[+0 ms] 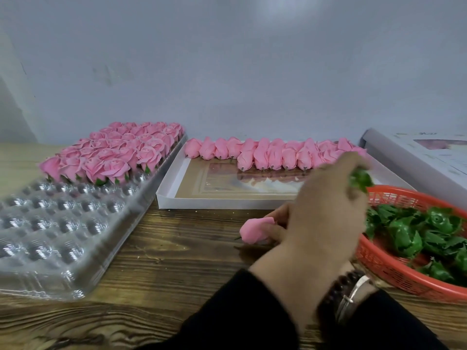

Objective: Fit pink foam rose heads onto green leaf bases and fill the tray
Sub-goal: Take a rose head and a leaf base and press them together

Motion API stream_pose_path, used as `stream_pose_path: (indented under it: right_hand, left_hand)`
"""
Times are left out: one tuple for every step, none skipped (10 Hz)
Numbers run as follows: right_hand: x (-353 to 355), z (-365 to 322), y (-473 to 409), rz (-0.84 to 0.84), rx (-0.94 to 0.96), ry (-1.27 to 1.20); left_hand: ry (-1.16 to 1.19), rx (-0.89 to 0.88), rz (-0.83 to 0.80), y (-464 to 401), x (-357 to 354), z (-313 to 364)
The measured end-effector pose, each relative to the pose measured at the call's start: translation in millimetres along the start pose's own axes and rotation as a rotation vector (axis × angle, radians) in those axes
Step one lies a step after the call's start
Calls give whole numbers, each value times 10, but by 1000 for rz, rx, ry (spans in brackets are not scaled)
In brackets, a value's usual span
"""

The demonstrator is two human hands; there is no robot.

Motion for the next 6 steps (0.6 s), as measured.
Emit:
stream_pose_path:
  right_hand:
    - [2,-29,57,45,68,-96]
    - [9,29,73,57,16,-122]
    - [24,58,59,87,12,-101]
    - [57,25,84,126,32,-101]
    - [174,-28,133,226,79,-118]
    - [253,-119,232,323,125,-141]
  left_hand:
    - [160,92,123,192,590,-179]
    - [333,281,197,413,1011,-489]
    - [402,376,269,545,1259,-709]
    - [375,360,309,546,1323,-770]
    - [358,349,318,509,1336,-835]
    - [396,423,237,519,1240,-899]
Point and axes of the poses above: each hand's wrist, its own y-axis away from the middle knuckle, its own x-axis out of the back of the hand, z = x × y, the point moved 7 cm from there along -y, towards the middle knuckle
